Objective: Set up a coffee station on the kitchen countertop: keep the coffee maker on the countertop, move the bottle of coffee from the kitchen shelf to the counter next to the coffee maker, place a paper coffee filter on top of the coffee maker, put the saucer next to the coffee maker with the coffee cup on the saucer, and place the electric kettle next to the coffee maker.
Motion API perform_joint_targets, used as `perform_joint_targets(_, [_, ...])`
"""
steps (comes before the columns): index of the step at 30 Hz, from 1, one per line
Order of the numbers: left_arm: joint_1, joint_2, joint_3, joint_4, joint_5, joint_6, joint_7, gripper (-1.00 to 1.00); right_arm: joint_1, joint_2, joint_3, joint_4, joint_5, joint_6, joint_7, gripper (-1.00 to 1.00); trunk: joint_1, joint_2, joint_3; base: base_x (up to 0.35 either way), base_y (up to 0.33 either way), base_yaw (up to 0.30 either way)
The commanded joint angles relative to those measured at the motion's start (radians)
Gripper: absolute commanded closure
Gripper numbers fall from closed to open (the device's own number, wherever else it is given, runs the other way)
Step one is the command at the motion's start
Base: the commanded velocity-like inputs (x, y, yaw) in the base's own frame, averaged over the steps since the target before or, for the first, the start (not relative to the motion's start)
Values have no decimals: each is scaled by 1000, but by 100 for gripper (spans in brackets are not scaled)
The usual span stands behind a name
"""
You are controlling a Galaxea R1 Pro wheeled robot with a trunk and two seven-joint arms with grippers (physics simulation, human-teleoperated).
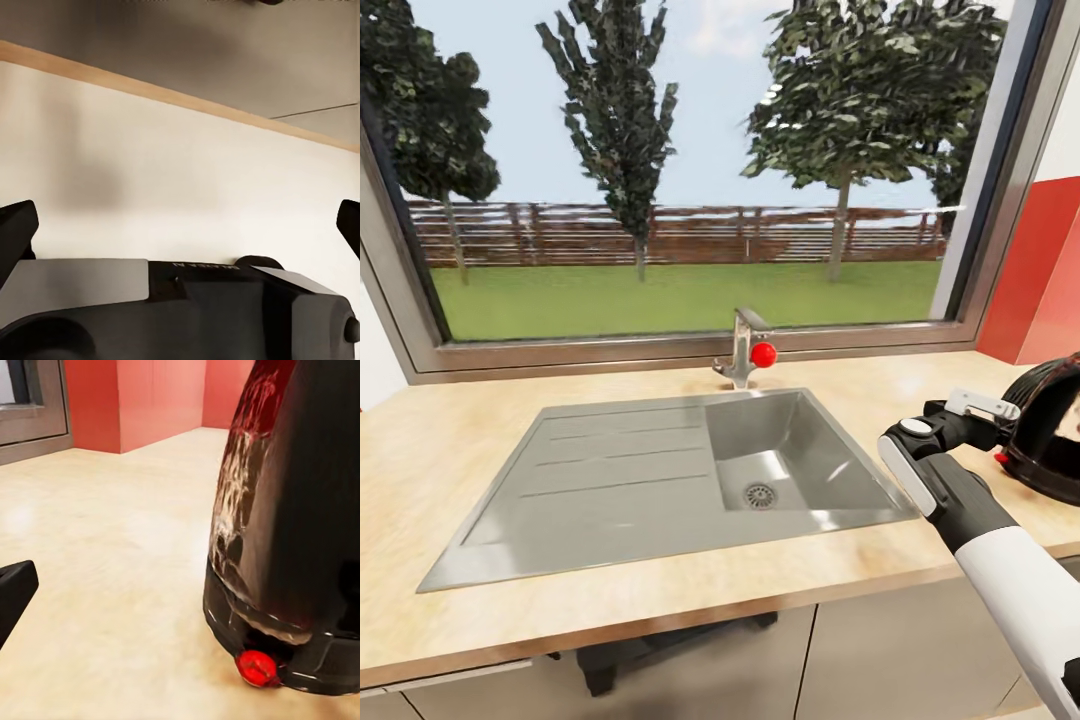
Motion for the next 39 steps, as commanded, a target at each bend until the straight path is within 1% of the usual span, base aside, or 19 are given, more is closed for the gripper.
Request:
perform_joint_targets(1, [-1,0,-5,1,3,-7,-2,-100,-1,-2,4,-1,-6,10,-7,-100,0,-1,-1,86,-80,0])
perform_joint_targets(2, [-1,0,-5,1,3,-7,-2,-100,-1,-2,4,-1,-6,10,-9,-100,0,-1,-1,121,-106,0])
perform_joint_targets(7, [0,0,-5,1,3,-7,-2,-100,-1,-2,3,-1,-6,10,-77,-100,0,-1,-1,51,-45,0])
perform_joint_targets(8, [-1,0,-5,1,3,-7,-2,-100,-1,-2,3,-1,-6,10,-83,-100,0,-1,-1,10,-8,0])
perform_joint_targets(16, [0,0,-5,1,2,-7,-2,-100,-1,-1,3,14,-6,10,-93,-100,0,-1,-1,2,-2,0])
perform_joint_targets(23, [-1,0,-5,1,3,-7,-2,-100,-1,0,3,20,-7,10,-93,-100,0,-1,-1,142,0,0])
perform_joint_targets(33, [-1,0,-5,1,2,-7,-2,-100,-1,-1,3,24,-6,10,-95,-100,0,-1,-1,15,0,0])
perform_joint_targets(36, [0,-1,-5,1,2,-7,-2,-100,-1,-1,3,52,-6,9,-96,-100,0,-1,-1,0,0,0])
perform_joint_targets(39, [0,-1,-5,1,2,-7,-2,-100,-1,-2,3,57,-6,8,-99,-100,0,-1,-1,0,0,0])
